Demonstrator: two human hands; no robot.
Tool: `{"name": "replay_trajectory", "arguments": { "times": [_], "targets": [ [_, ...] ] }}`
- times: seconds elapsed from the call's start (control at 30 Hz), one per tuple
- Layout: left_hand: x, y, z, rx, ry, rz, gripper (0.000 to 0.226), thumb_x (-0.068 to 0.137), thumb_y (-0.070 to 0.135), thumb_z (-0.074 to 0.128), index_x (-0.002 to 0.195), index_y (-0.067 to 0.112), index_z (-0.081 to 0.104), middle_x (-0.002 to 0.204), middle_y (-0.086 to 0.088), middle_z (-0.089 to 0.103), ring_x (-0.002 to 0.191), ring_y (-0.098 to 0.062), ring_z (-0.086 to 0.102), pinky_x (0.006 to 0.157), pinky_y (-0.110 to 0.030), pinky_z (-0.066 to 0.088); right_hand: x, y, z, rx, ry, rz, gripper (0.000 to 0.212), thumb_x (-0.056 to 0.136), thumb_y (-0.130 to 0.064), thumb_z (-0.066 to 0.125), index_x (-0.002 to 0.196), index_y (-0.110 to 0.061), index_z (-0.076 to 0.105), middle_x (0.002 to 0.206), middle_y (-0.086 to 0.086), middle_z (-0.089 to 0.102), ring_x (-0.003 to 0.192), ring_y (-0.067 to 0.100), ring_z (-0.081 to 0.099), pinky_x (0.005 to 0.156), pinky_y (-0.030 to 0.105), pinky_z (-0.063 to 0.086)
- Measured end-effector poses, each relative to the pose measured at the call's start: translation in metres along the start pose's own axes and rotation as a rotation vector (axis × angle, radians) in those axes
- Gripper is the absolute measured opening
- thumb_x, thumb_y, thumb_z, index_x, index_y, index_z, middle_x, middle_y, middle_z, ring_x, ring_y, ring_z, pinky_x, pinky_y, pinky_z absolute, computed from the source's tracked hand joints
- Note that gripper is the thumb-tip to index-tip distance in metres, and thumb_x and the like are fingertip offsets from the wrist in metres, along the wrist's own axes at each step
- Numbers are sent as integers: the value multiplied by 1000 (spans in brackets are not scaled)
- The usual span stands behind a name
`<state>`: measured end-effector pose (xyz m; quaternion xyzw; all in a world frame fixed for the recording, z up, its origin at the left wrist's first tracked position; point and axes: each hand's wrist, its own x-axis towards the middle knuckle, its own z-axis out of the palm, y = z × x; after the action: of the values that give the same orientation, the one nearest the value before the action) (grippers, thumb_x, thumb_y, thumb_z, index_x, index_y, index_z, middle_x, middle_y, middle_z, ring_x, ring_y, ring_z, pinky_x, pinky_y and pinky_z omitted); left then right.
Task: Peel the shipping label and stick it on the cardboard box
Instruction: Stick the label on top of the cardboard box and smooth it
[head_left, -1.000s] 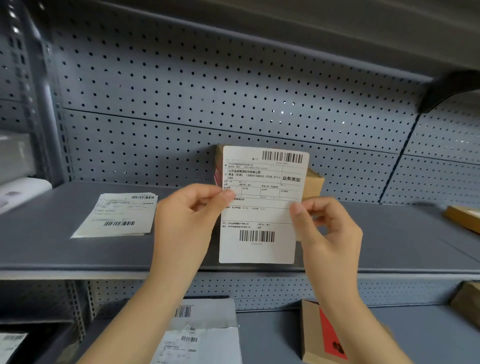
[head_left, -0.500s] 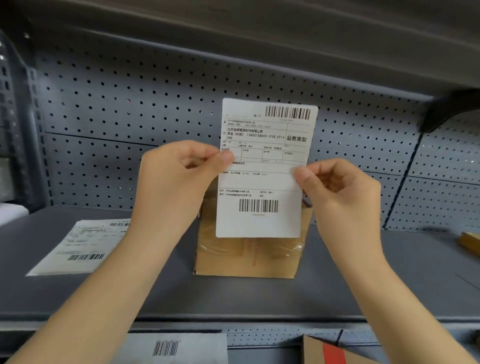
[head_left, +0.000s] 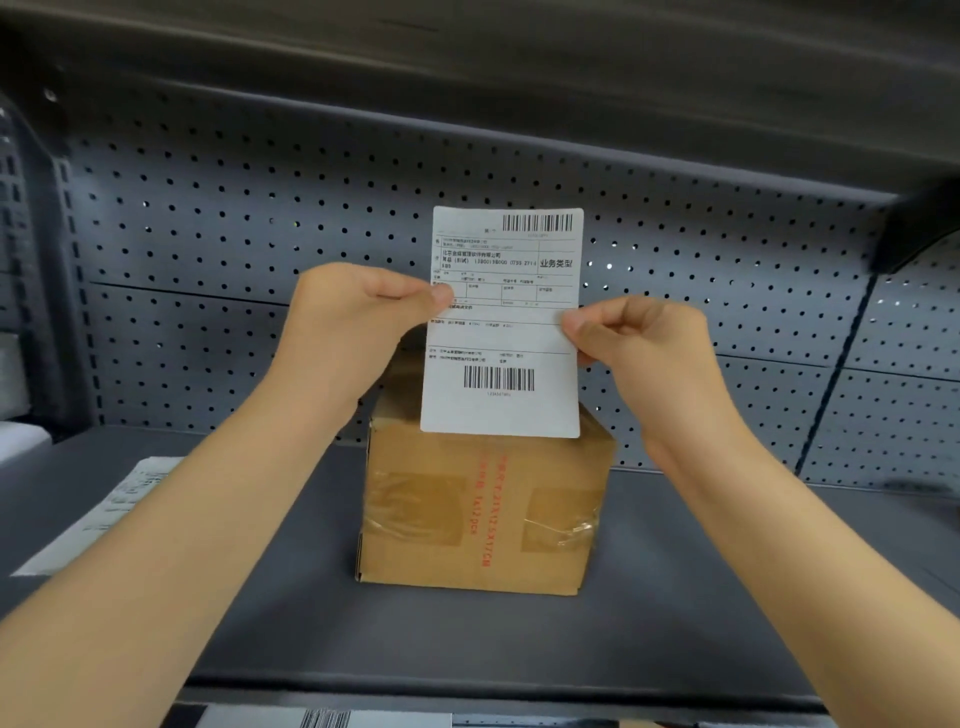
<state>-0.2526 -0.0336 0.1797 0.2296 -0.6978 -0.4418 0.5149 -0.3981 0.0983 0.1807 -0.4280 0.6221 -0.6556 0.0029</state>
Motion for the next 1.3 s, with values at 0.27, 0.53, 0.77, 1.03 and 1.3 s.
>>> {"name": "replay_trajectory", "arguments": {
  "times": [0.27,0.53,0.77,1.03,1.3],
  "targets": [
    [26,-12,8,30,-43,-33,10,78,28,73,85,22,74,78,22,66,55,29,50,44,8,30,23,15,8,-31,-34,74,11,83,-19,70,74,-12,68,77,6,68,64,13,57,49,4,43],
    [38,-29,14,117,-65,-68,19,78,33,72,93,22,73,80,22,63,73,16,48,57,-3,31,36,32,13,-115,-60,80,14,80,-21,72,69,-15,67,70,3,68,64,13,60,59,10,49],
    [44,-44,17,225,-128,-71,6,74,30,76,73,31,70,85,15,70,89,0,62,80,-17,41,41,48,15,-199,-93,123,15,77,-25,74,69,-13,68,76,13,73,70,24,66,81,43,56],
    [49,-50,20,419,-188,-122,14,67,30,81,75,24,72,78,11,69,76,-4,62,72,-22,48,47,61,16,-376,-160,78,14,77,-27,75,74,-15,68,74,-2,70,72,14,65,65,23,51],
    [50,-48,25,639,-244,-89,15,69,34,78,70,25,65,80,12,67,76,-3,58,57,-21,40,50,62,17,-564,-227,-39,12,78,-22,72,74,-13,65,67,-14,59,64,0,54,53,3,40]
  ]
}}
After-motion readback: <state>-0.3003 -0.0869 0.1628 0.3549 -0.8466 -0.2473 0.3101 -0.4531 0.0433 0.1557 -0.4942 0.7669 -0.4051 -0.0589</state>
